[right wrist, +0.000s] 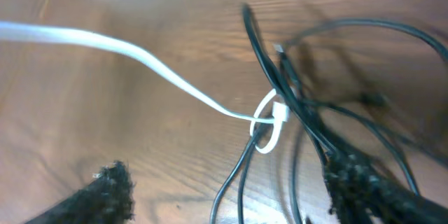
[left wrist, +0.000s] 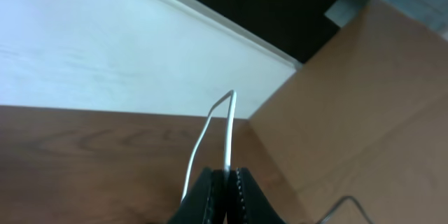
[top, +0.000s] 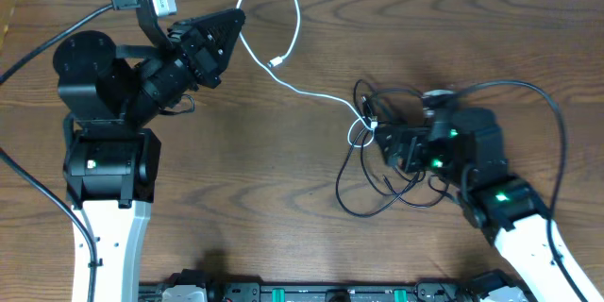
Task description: Untangle cables
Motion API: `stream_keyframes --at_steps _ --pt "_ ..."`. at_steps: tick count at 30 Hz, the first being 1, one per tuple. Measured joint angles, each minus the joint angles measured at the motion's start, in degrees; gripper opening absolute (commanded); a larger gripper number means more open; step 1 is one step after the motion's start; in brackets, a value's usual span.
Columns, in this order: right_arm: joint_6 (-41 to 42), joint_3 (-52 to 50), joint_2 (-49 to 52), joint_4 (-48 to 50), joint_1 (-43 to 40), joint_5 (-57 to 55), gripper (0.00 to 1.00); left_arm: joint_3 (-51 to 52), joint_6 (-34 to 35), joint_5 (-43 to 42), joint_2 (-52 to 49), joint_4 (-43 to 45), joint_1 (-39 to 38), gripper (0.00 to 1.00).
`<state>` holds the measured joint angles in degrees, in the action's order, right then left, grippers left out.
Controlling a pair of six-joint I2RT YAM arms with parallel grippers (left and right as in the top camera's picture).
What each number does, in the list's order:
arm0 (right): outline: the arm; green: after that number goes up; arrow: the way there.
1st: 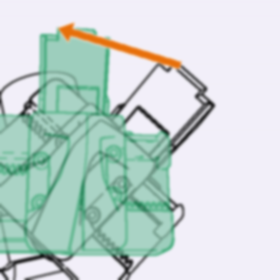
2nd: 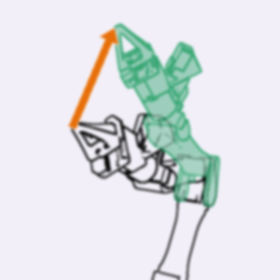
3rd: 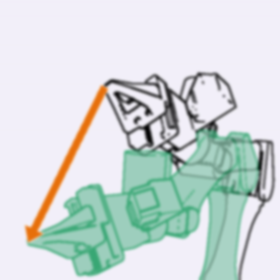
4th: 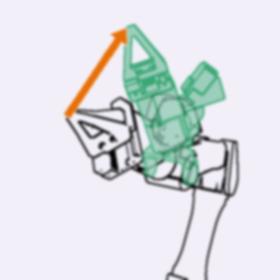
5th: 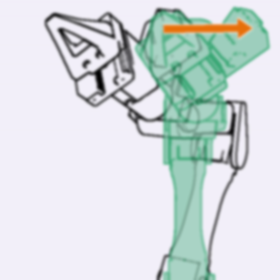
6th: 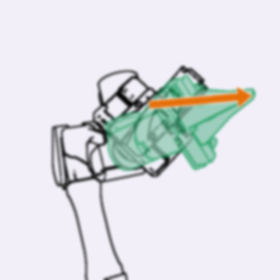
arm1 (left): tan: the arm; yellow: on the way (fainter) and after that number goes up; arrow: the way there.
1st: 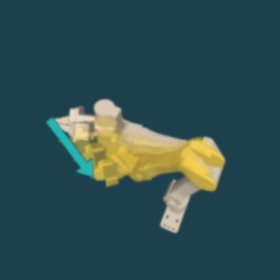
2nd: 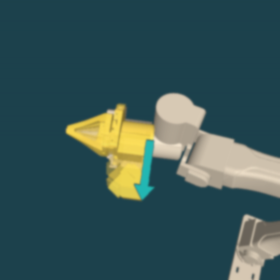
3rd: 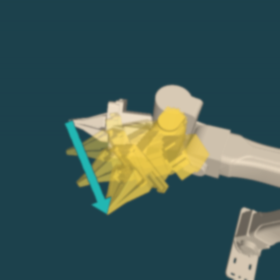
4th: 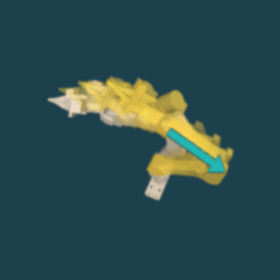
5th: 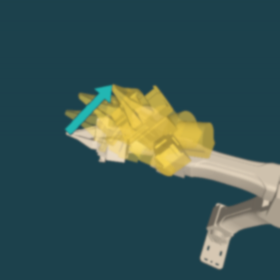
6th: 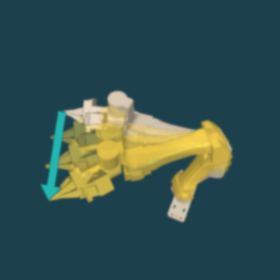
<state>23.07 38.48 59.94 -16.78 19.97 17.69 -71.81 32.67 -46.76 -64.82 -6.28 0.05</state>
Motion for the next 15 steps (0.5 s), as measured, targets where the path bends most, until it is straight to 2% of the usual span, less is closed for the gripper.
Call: stream_keyframes --at_steps 3,8,9,11,13,15 --pt "-7.63 0.02 4.76 4.66 2.75 1.46 0.77 0.0 1.57 -1.42 0.0 0.15 0.0 0.07" --pt "-13.18 -0.04 14.49 15.87 5.88 2.03 0.7 0.0 2.8 -2.45 0.0 0.17 0.0 0.07" --pt "-13.77 -0.07 16.0 17.51 6.25 2.03 0.71 0.0 3.06 -2.51 0.0 0.13 0.0 0.08" --pt "-14.51 -0.09 18.18 19.71 6.78 2.01 0.8 0.0 3.3 -2.64 0.0 0.11 0.0 0.08" --pt "-14.69 -0.09 18.64 20.26 6.8 1.62 0.81 0.0 3.39 -2.67 0.0 0.04 0.0 0.08" --pt "-13.88 -0.09 18.1 20.17 6.78 0.24 0.86 0.0 3.41 -2.69 0.0 0.04 0.0 0.08"
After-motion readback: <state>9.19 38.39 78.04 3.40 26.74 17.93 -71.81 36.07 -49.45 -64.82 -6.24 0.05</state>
